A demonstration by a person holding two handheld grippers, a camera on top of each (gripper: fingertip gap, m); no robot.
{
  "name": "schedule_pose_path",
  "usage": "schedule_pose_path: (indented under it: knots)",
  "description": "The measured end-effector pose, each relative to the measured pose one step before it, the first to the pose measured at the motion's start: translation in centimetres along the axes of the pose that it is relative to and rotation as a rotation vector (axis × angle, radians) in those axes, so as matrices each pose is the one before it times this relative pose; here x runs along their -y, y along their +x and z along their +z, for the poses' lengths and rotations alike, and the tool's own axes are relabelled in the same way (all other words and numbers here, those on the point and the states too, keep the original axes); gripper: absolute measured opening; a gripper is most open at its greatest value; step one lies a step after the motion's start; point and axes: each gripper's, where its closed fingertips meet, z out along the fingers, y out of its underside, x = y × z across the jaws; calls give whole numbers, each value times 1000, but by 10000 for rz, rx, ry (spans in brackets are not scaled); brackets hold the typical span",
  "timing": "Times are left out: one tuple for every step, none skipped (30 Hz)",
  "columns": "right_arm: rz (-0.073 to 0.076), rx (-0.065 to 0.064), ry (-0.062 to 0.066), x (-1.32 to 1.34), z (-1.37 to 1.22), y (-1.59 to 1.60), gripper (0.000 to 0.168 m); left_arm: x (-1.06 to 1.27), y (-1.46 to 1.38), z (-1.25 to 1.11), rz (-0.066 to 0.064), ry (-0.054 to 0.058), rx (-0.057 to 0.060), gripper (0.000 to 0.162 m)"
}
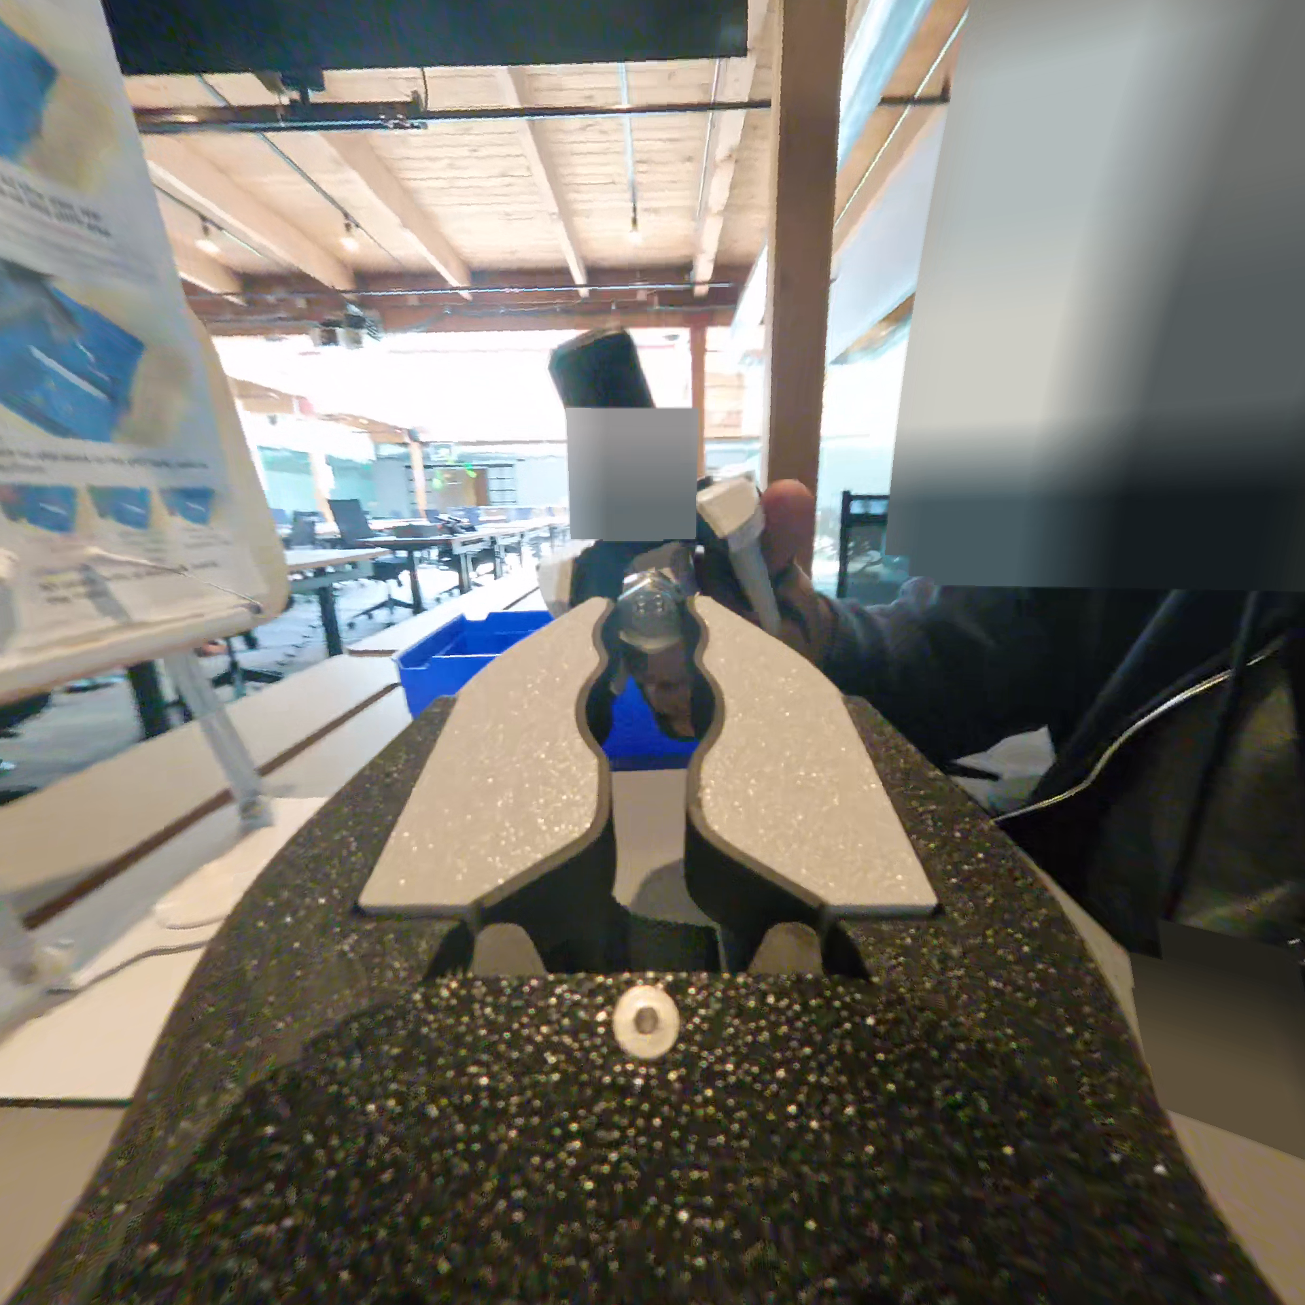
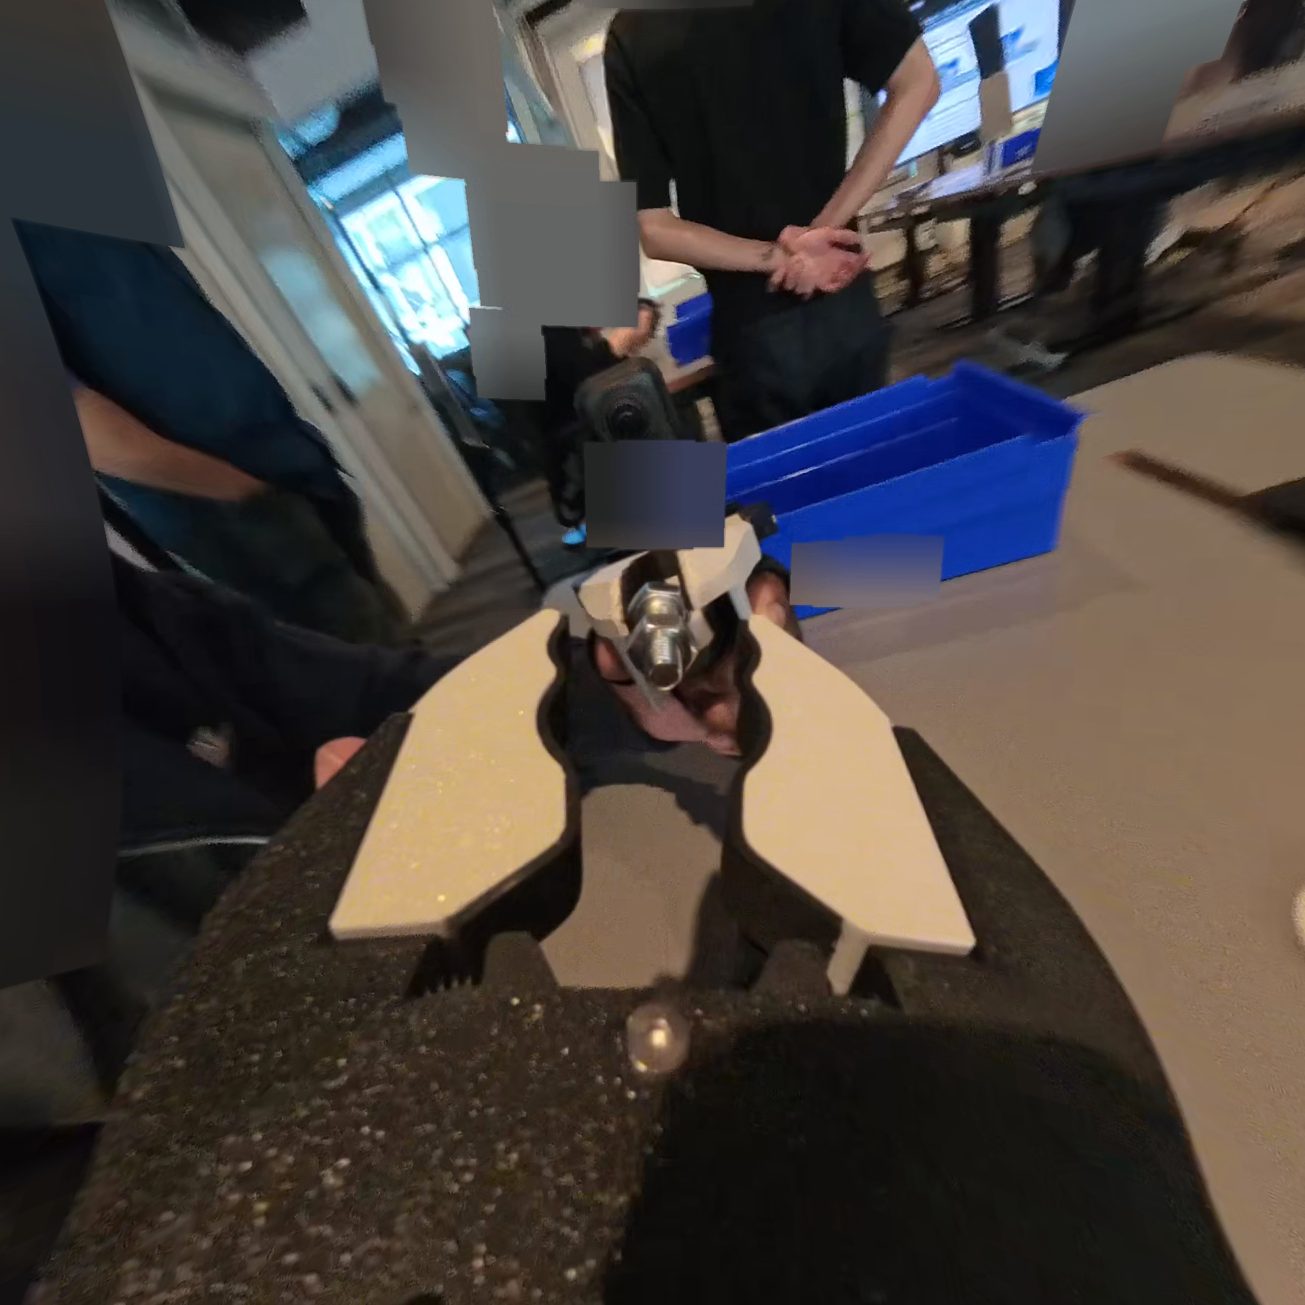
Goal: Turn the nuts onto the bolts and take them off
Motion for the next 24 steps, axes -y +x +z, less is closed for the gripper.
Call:
schedule_pose_path:
  knots:
    - [559,276,83,-105,73,-60,42,51,89,50,305,-46,86,16]
    - [326,108,11,-181,78,67,40,72,93,27,187,-11,31,16]
    - [159,20,-62,-224,99,113,39,62,120,18,122,-5,-16,16]
    - [82,-2,-89,-247,126,76,38,14,86,31,115,-20,-7,16]
    - [60,40,-66,-199,124,-16,34,-66,98,53,91,-74,-24,16]
    - [16,144,-25,-143,96,-179,25,-147,82,86,90,-121,-17,16]
    - [-61,125,-20,-108,63,-171,19,-173,62,87,73,-125,-5,16]
    - [-181,-63,-35,-70,8,47,19,-45,-34,14,-8,-13,27,16]
    - [-359,-169,-100,-78,-36,149,19,-115,-86,-6,-180,-32,-21,16]
    - [-550,-247,-156,-83,-40,188,19,-138,-135,-5,-281,-29,-35,16]
    - [-727,-326,-181,-96,-51,232,19,-153,-140,23,-383,4,-58,16]
    - [-865,-365,-200,-106,-50,198,19,-112,-130,18,-498,66,-108,16]
    - [-932,-379,-205,-123,-22,159,18,-119,-94,5,-582,97,-183,16]
    - [-937,-377,-208,-107,4,113,18,-79,-60,-28,-582,119,-207,16]
    - [-948,-375,-203,-104,-10,76,18,-86,-39,-5,-525,115,-204,16]
    - [-995,-362,-189,-87,-30,12,18,-111,11,1,-604,88,-268,16]
    - [-1030,-364,-187,-83,-24,-20,19,-109,15,-11,-627,86,-286,16]
    - [-1093,-391,-206,-119,-19,-17,19,-124,3,12,-559,91,-244,16]
    - [-1155,-438,-234,-151,-36,1,19,-149,-42,-5,-592,67,-238,16]
    - [-1165,-482,-271,-202,-18,16,19,-122,-105,-5,-532,102,-175,16]
    - [-1140,-488,-291,-230,-27,25,19,-97,-169,9,-393,110,-98,16]
    - [-994,-447,-247,-214,-12,6,19,-102,-168,3,-286,73,-48,16]
    - [-608,-324,-117,-133,-14,-30,19,-53,-138,6,-111,42,0,16]
    - [-26,-99,74,14,-16,-52,19,-50,-61,14,118,-23,60,16]
